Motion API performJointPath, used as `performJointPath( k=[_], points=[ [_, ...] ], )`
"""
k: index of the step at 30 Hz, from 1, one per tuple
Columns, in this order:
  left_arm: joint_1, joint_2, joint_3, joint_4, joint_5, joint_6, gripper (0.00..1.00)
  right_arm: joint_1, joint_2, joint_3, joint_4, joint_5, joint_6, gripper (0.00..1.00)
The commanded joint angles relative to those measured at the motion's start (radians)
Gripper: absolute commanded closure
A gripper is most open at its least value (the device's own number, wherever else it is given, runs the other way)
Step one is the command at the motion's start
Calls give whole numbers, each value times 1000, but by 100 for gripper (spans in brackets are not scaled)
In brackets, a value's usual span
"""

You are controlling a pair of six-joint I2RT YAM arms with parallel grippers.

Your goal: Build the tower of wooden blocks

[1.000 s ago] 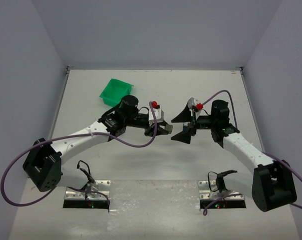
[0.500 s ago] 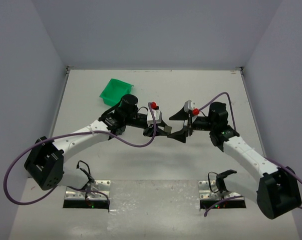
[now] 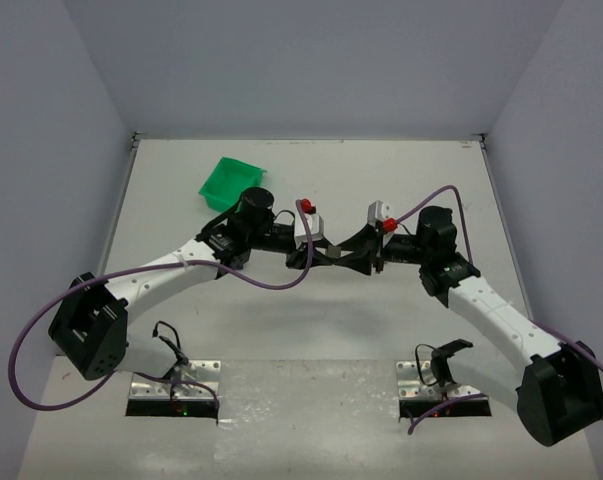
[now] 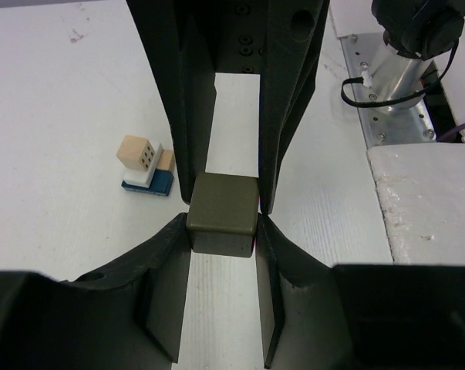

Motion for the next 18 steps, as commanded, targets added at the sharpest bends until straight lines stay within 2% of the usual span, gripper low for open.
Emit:
performJointPath(
  k=[1,3,4,7,8,9,11,18],
  points=[
    [2,3,1,50,15,-17,100,1,-1,45,24,74,-1,80],
    [2,4,2,50,7,-22,98,1,-1,45,34,98,6,91],
    [2,5,1,51,5,-22,95,0,1,45,39,114,10,93],
    [4,5,-2,56,-1,-23,70,0,8,52,52,160,36,100],
    [5,5,-3,59,-6,-29,52,0,13,62,48,171,51,100],
    [9,5,-5,67,-16,-44,17,0,23,78,39,194,48,100],
    [14,5,-6,80,-21,-62,0,0,38,99,33,211,36,100],
    [37,-32,-56,147,-114,-153,0,-52,109,251,-60,290,-117,100]
  ],
)
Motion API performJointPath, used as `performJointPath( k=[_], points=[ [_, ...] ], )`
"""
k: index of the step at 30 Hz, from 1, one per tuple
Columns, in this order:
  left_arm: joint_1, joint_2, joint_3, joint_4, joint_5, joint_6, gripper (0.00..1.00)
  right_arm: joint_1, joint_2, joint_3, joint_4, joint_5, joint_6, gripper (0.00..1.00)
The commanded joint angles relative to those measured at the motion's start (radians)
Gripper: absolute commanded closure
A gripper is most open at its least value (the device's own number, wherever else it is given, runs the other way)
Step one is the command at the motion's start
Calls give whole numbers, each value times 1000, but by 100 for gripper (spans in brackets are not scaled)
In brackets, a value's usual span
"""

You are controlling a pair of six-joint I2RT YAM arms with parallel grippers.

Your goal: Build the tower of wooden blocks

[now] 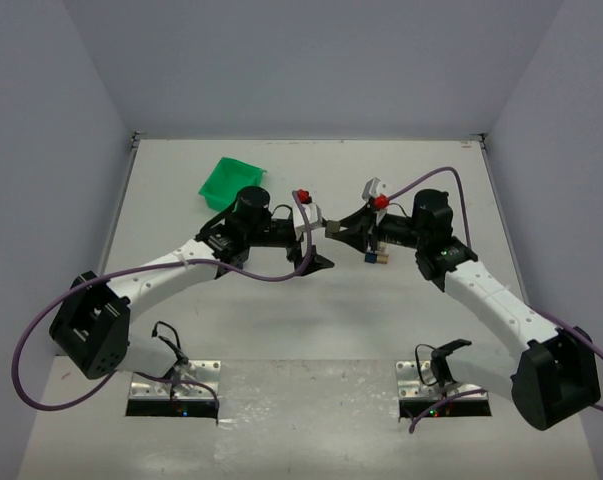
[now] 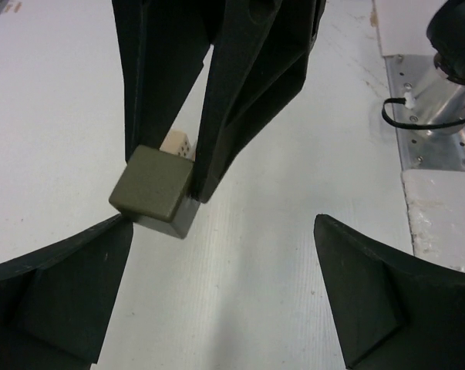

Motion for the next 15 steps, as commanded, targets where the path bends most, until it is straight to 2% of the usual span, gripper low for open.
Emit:
performJointPath(
  k=[1,4,6,8,12,15],
  points=[
    [22,-50,-55,85,-63,-85,0,-75,42,170,-31,82,-112,100],
    [34,-81,-84,103,-127,-110,0,-175,106,268,-65,-52,-170,100],
    [37,-99,-107,109,-158,-117,0,-232,167,393,-153,-146,-234,100],
    [39,-107,-120,114,-188,-124,0,-265,205,436,-269,-212,-351,100],
    [38,-111,-124,110,-253,-134,0,-337,220,397,-410,-269,-583,100],
    [39,-108,-123,117,-284,-153,0,-442,247,381,-523,-414,-679,100]
  ],
)
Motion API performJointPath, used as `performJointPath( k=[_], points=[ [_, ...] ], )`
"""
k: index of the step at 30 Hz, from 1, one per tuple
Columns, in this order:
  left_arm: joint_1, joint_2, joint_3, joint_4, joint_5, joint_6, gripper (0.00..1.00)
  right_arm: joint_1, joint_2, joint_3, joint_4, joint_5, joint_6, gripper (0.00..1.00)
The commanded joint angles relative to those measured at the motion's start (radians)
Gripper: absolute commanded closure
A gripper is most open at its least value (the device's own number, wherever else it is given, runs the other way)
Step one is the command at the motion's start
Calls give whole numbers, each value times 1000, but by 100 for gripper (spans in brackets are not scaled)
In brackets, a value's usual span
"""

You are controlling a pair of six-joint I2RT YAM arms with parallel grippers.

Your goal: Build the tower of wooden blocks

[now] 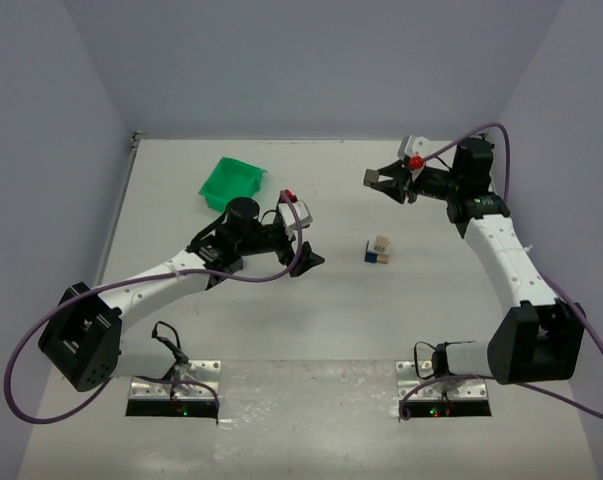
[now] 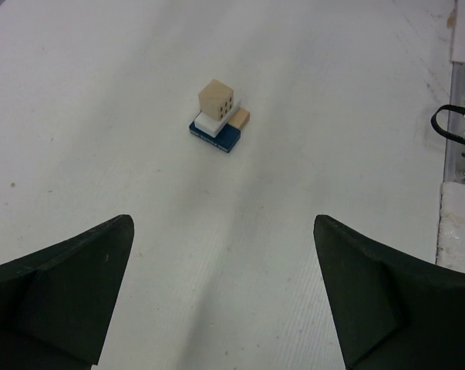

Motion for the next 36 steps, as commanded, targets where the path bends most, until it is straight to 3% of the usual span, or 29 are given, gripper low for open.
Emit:
performJointPath(
  k=[1,8,14,36],
  points=[
    [13,-29,0,66,-93,-42,0,-122,39,-17,-218,-215,-243,100],
    [13,16,36,56,-156,-87,0,-155,153,-26,-434,-177,-460,98],
    [13,62,61,72,-169,-114,0,-154,230,-18,-428,-177,-409,97],
    [13,92,26,139,-184,-170,0,-154,144,-370,101,-64,-229,93]
  ],
)
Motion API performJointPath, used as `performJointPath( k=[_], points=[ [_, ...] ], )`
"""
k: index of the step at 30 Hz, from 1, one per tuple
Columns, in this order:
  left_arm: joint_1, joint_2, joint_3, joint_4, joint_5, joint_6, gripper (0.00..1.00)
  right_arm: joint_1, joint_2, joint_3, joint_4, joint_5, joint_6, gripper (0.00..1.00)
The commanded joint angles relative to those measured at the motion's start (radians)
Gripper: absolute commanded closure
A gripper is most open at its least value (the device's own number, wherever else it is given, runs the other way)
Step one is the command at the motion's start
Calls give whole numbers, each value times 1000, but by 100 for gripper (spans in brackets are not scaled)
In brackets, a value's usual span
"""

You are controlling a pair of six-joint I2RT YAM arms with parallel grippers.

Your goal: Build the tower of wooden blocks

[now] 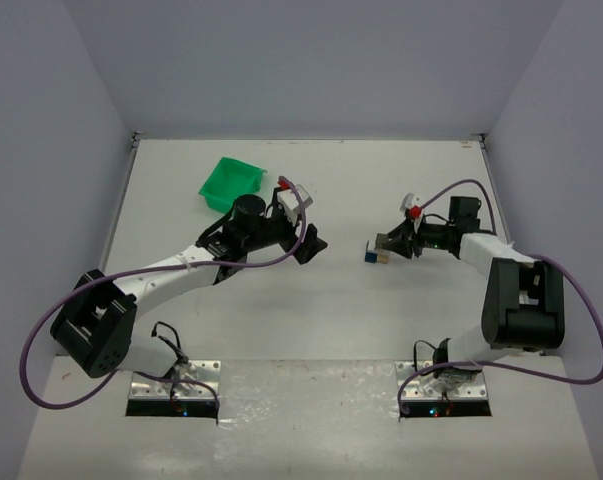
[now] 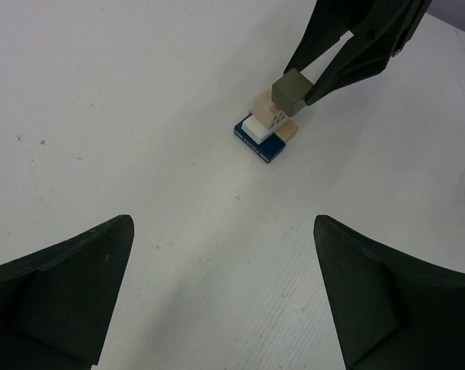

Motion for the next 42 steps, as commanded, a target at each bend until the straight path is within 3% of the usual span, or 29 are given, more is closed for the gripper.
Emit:
performJointPath(
  k=[1,19,42],
  points=[
    [11,7,3,68,0,-15,0,3,-47,-24,156,15,36,93],
    [11,16,11,66,10,-28,0,3,-53,-117,368,48,139,91],
    [11,16,16,56,18,-35,0,-3,-28,-143,426,36,177,87]
  ],
)
